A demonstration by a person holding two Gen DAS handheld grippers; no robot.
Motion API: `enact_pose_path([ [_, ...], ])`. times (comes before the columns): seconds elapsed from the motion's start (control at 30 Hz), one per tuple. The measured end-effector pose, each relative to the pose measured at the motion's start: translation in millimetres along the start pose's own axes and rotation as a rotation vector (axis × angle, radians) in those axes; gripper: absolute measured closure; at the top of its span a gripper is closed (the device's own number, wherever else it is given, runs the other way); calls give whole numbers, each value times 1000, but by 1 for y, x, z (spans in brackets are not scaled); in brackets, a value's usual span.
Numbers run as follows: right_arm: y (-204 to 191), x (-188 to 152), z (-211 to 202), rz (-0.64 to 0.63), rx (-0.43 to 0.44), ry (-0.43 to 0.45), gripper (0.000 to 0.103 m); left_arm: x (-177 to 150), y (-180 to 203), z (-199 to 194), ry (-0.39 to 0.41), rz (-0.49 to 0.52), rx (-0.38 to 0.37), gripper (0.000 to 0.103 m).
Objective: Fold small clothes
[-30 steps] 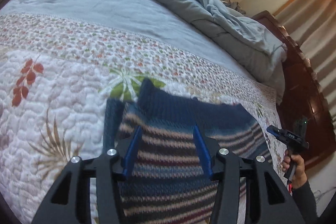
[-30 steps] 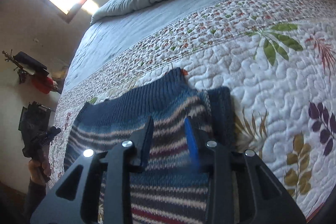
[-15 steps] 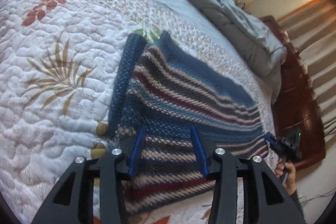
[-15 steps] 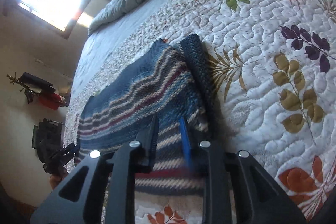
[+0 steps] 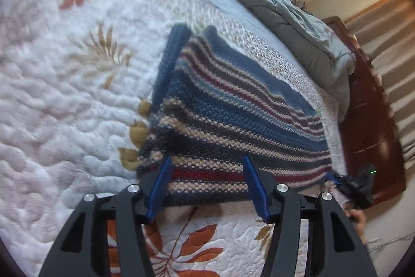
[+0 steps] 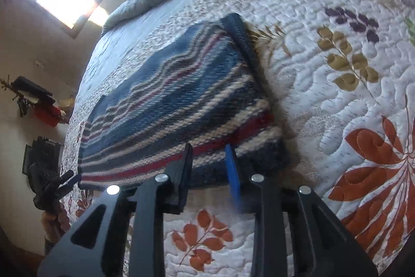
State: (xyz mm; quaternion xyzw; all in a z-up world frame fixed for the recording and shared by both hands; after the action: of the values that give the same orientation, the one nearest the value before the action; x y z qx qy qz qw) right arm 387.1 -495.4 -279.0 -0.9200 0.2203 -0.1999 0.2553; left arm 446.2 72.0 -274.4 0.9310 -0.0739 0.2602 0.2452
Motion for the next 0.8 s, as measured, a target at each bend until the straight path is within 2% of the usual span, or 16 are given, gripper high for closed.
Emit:
enact_pose_path([
  [0.03,-14,-8,-3,-41,1,10,75,1,7,-11,24,72,93,39],
  [0.1,-44,-28,-2,-125,-2,19,63,2,20,-27,65,183,237,30],
  [0.17,-75,-53,7,-221,-10,13,54,2,31,-38,78,259,313,28],
  [0.27,-133,-94,30,-394,-20,19,52,0,45,-48,84,367,395,22],
  [0.37,-189,-139,62,-540,-4,0,52,4,50,-58,102,431,428,16],
  [0.5,-238,-183,94,-686,-1,-22,52,15,49,-66,134,474,450,13],
  [0.63,-264,-209,120,-794,-9,-18,51,23,38,-64,139,488,461,13],
  [0.8,-284,-231,139,-906,-21,10,48,32,19,-49,103,491,477,11],
])
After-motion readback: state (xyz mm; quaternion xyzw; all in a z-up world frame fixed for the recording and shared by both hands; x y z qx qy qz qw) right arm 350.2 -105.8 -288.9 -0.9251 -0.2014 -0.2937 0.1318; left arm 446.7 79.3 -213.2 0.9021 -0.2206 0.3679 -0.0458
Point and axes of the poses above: each gripper's, at about its wrist camera, not at the fingertips, and z roughly the way its jaws point, y to its right, x to its top, the point moved 7 cm from there along z, roughly the way its jaws point, and after that the axes turned 15 degrees about z, right-handed, at the moved point
